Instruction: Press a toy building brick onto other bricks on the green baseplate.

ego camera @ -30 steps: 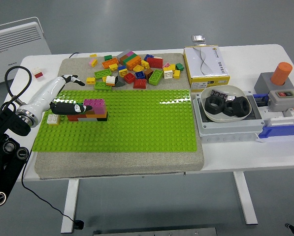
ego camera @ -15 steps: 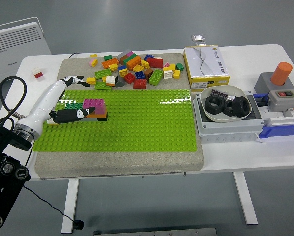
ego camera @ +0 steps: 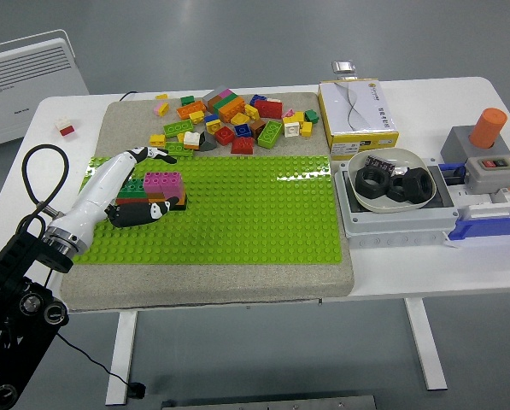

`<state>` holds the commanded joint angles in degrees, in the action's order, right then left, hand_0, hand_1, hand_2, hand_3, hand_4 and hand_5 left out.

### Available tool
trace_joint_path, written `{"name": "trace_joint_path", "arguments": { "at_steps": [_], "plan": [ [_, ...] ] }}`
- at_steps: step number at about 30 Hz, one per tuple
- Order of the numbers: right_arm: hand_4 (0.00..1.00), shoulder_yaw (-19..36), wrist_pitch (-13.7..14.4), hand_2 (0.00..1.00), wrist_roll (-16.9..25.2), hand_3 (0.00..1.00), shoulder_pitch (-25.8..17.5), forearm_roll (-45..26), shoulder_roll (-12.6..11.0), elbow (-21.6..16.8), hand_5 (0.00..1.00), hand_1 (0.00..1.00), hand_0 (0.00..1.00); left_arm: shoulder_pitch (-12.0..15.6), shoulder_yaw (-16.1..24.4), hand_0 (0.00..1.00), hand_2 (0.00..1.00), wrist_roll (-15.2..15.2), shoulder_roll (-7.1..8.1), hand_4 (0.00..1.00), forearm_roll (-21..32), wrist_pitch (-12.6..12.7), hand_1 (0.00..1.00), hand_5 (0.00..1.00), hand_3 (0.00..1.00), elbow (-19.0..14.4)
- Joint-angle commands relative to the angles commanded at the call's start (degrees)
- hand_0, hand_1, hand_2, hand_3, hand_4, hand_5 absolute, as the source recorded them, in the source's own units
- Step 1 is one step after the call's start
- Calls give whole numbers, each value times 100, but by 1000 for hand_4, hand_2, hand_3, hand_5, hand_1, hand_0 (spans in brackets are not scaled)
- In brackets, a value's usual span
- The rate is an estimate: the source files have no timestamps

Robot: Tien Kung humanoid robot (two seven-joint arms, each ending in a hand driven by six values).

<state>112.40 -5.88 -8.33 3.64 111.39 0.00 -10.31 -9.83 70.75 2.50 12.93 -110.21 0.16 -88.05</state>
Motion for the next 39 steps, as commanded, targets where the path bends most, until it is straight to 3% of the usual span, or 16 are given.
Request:
{"name": "trace_joint_path", "arguments": {
  "at_steps": [13, 39],
  "plan": [
    [804, -5, 116, 776, -96, 818, -116, -112, 0, 0, 998, 717, 705, 7, 116, 894, 794, 46, 56, 821, -25, 40, 832, 125, 692, 29],
    [800, 284, 253, 758, -137, 809, -231, 416, 0, 0, 998, 691, 711, 103, 270, 891, 792, 50, 185, 822, 19, 21, 829, 130, 691, 119]
  ]
}}
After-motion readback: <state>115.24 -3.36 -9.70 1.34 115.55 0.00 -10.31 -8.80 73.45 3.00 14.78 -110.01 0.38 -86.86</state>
